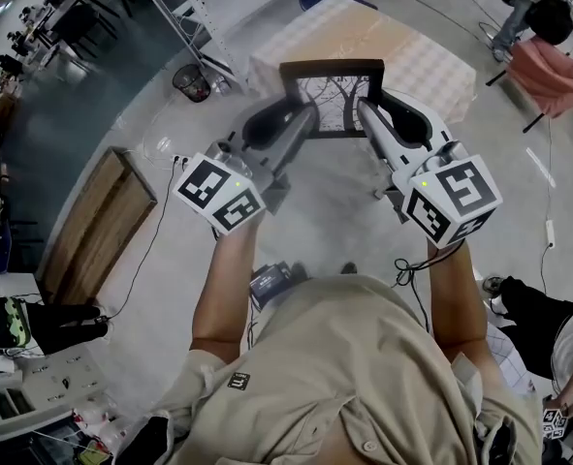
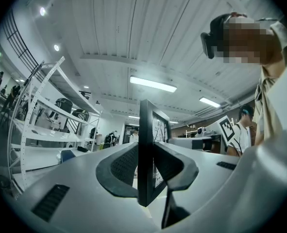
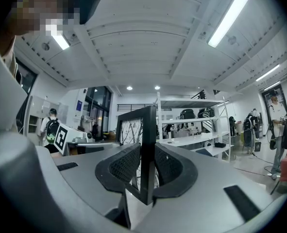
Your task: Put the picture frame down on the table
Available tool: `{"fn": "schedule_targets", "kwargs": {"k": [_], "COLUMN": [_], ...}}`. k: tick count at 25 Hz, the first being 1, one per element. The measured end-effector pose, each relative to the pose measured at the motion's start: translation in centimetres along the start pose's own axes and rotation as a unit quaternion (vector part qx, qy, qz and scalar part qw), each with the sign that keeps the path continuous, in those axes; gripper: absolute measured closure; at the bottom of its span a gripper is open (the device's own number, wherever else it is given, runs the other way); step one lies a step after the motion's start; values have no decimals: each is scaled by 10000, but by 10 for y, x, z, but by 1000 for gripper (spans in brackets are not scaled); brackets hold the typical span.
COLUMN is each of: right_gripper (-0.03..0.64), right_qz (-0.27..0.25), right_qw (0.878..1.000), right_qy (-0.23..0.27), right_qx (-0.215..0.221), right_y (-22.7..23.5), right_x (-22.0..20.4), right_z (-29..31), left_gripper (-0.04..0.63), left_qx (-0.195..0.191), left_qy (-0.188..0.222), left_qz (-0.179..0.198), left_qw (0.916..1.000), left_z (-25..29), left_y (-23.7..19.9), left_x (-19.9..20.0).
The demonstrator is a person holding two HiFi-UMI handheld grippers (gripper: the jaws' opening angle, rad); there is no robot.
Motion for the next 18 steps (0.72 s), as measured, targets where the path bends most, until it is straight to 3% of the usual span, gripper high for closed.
{"fn": "schedule_targets", "kwargs": {"k": [18], "right_gripper": [535], "right_qz": [67], "right_qw": [10000], "right_qy": [-25], "right_qx": [-4], "right_y": [6], "right_x": [-5], "right_z": [5], "left_gripper": [499], "left_qx": [3], "left_qy": [-46], "left_qz": [-40], "left_qw": [10000], "left_z": [6], "left_y": [-7], "left_x": [-3]}}
Point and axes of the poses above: the fingertips, and each gripper's own axes: z forward along the fingers, y to its right, x out of its top, the point moved 9 cm from there along -z, backward along the fingers, and after that the axes turned 9 degrees about -z, right-handed, at the moved point
